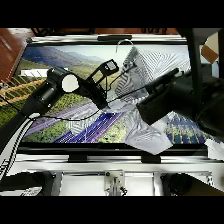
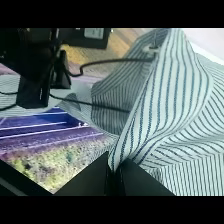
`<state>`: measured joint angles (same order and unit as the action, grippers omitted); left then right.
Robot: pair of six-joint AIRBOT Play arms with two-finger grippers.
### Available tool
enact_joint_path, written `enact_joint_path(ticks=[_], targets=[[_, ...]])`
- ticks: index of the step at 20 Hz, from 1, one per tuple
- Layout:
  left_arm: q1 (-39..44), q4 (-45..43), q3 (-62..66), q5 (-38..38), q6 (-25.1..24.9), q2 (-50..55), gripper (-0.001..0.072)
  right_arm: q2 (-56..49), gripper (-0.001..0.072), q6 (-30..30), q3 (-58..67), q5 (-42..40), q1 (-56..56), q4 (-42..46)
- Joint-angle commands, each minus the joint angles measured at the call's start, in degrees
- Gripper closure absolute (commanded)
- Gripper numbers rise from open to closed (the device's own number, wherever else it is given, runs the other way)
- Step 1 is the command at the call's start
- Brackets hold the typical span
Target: Fold the shirts.
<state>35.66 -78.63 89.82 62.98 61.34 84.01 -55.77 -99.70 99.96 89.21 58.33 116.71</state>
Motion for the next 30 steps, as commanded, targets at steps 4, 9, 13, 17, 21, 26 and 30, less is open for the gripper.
enact_joint_path(ticks=[4, 9, 13, 17, 21, 26, 30], targets=[[-1.64, 2.23, 0.07, 2.67, 0.7, -0.5, 0.0657, 0.11, 0.0644, -0.04, 0.0, 4.61, -0.07, 7.52], [-2.45, 2.4, 0.09, 2.67, 0.94, -2.36, 0.0657, 0.11, 0.0644, -0.46, -3.76, 11.21, -0.07, 8.33], [-2.49, 2.64, 0.09, 2.67, 0.94, -3.74, 0.0657, 0.11, 0.0644, -4.24, -12.22, 7.72, -0.07, 10.43], [-2.47, 2.6, 0.07, 2.71, 0.92, -5.05, 0.0656, 0.09, 0.0557, -11.65, -18.45, -1.01, -0.07, 12.22], [-2.43, 2.62, 0.04, 4.13, 0.9, -4.87, 0.0656, 0.15, 0.0645, -13.94, -17.49, -8.17, -0.07, 19.02], [-1.66, 5.35, 0.04, 6.95, -0.61, -4.87, 0.0657, 0.15, 0.0646, -14.1, -14.21, -15.26, -1.64, 29.75], [0.07, 6.21, 0.04, 4.79, -0.61, -4.87, 0.0657, 0.11, 0.0644, -14.99, -13.9, -17.35, -7.43, 20.94]])
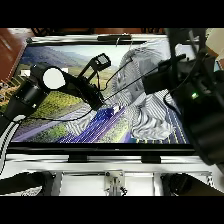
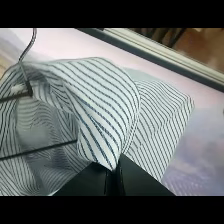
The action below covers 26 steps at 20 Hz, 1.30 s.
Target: Fold the shirts.
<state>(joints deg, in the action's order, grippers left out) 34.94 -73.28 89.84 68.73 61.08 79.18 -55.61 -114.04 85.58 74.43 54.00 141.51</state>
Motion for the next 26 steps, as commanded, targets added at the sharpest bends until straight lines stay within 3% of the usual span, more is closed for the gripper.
enact_joint_path(ticks=[1, 2, 3, 7, 9, 11, 13, 15, 17, 21, 22, 24, 26], targets=[[0.59, 0.85, 0.02, -1.55, -0.35, -0.04, 0.0657, -0.04, 0.0614, -0.48, 0.48, -2.01, -3.69, -6.29], [0.17, 0.83, 0.02, -2.12, -0.31, -0.04, 0.0657, -0.02, 0.0397, -0.31, 0.48, -1.33, -3.69, -6.99], [-0.44, 0.85, 0.02, -2.34, -0.31, -0.04, 0.0657, 0.2, 0.0038, -0.7, 0.5, -0.57, -3.69, -7.13], [-3.67, 0.85, 0.02, -2.1, -0.35, -0.04, 0.0657, 3.61, 0.0035, -5.09, 0.5, 0.61, -8.13, -3.41], [-4.57, 0.92, 0.02, -2.01, -0.57, -0.04, 0.0657, 5.88, 0.0037, -8.22, 0.5, 0.22, -18.47, -3.5], [-4.52, 0.96, 0.02, -2.01, -1.99, -0.04, 0.0657, 6.49, 0.0045, -6.43, 0.48, -1.16, -34.07, -10.21], [-4.17, 1.09, 0.02, -1.62, -3.52, -0.04, 0.0657, 5.11, 0.0123, 4.07, 0.48, -3.41, -52.57, -30.88], [-4.15, 1.36, 0.02, 0.39, -4.61, -0.04, 0.0657, 1.95, 0.0123, 14.86, 0.48, -3.28, -66.84, -51.65], [-4.15, 1.31, 0.02, 3.76, -7.91, -0.04, 0.0657, -2.1, 0.0123, 29.35, 0.48, -2.51, -74.38, -64.57], [-4.17, 1.31, 0.02, 6.75, -9.05, -0.04, 0.0657, -8.76, 0.0123, 81.59, 0.48, 5.6, -73.0, -72.98], [-4.17, 1.29, 0.02, 7.45, -9.14, -0.04, 0.0658, -9.94, 0.0122, 90.03, 0.48, 6.23, -71.36, -72.87], [-4.09, 0.9, 0.02, 9.9, -11.69, -0.04, 0.0658, -11.93, 0.0122, 99.34, 0.48, 4.76, -68.41, -72.85], [-3.26, -1.99, 0.02, 12.11, -12.55, -0.04, 0.0658, -13.31, 0.0123, 102.97, 0.48, 1.22, -66.42, -72.87]])
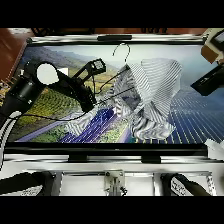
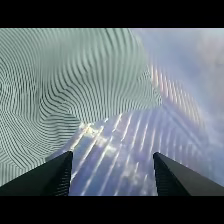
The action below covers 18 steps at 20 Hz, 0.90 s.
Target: Fold the shirts.
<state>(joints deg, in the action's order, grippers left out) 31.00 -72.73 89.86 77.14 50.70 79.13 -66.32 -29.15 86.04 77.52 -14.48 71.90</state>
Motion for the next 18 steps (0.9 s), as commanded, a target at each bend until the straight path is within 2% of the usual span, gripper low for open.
enact_joint_path(ticks=[1, 4, 10, 18], targets=[[1.2, -3.63, 0.0, 4.59, -2.32, 0.02, 0.0658, -3.13, 0.0123, 19.32, 0.02, -3.19, 2.8, -3.58], [2.32, -4.07, -0.02, 5.42, -2.32, 0.07, 0.0658, -3.93, 0.0123, 23.41, 0.02, -4.5, 3.58, -8.07], [2.45, -7.06, 0.0, 5.4, -3.61, 0.13, 0.0658, -3.93, 0.0123, 24.98, 0.02, 5.38, 3.65, -9.92], [2.91, -7.02, 0.0, 5.38, -4.55, 0.09, 0.0658, -5.16, 0.0122, 25.64, -0.24, 11.52, 3.65, -10.14]])
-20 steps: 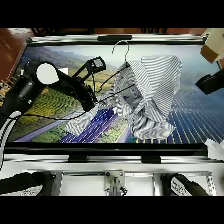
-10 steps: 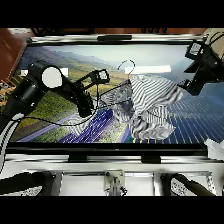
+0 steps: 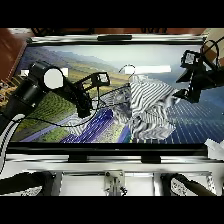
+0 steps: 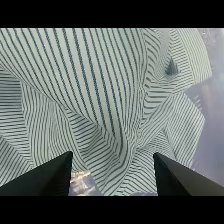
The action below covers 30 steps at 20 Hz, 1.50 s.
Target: Fold the shirts.
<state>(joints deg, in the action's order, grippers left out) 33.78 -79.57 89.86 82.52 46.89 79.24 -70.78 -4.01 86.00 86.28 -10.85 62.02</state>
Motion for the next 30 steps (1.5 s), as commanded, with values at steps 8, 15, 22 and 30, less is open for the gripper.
enact_joint_path(ticks=[8, 15, 22, 30], targets=[[2.49, 0.04, 0.0, -0.02, -0.83, -0.09, 0.0658, -5.81, 0.0122, 1.84, -0.17, -0.39, 0.57, -3.02], [1.53, -0.7, 0.0, -3.37, -0.87, -0.09, 0.0657, -7.02, 0.0639, 0.22, -0.17, 1.2, 7.5, 3.19], [-1.95, -6.73, 0.0, -3.34, 5.53, -0.35, -0.0013, -5.31, 0.0646, -8.46, -0.17, 3.41, 7.48, 1.05], [-2.16, -18.16, 2.12, -1.64, 19.41, -10.73, -0.0013, 0.09, 0.0647, -15.89, -0.17, 3.56, 7.48, -3.08]])
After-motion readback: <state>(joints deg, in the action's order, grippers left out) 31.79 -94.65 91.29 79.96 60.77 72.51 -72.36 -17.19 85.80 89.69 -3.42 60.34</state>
